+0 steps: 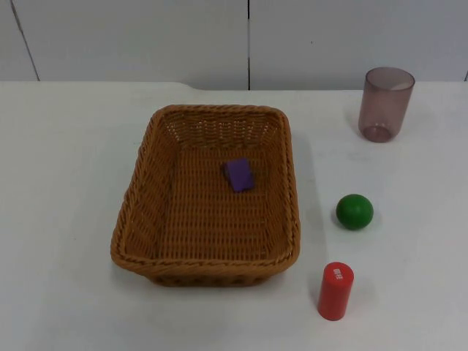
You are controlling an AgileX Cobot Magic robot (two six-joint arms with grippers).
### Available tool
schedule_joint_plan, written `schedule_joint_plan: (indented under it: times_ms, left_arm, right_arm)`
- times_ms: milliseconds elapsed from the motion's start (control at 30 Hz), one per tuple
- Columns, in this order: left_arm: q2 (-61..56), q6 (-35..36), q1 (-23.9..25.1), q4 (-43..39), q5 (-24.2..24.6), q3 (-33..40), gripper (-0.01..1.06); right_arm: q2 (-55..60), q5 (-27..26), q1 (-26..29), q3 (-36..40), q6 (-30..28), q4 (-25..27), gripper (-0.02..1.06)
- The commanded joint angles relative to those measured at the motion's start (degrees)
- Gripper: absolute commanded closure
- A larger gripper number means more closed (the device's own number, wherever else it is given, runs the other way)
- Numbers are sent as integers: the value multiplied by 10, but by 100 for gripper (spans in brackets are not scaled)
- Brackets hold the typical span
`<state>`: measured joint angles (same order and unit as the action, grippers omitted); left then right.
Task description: Pick up the basket with the left hand and place the triangular block into the basket with the right hand.
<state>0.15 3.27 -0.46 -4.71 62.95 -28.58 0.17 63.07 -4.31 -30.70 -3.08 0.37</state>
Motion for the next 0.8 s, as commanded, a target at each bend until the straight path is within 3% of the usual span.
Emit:
schedule_joint_plan:
  times_ms: [0,767]
  left_arm:
    - [-2,0,-3,4,-13,2,0]
    - [-2,-13,-26,41,-16,0,0]
  right_arm:
    - [-2,-13,-3,13,8,-4,0]
    - [-2,-13,-3,13,37,-21,0]
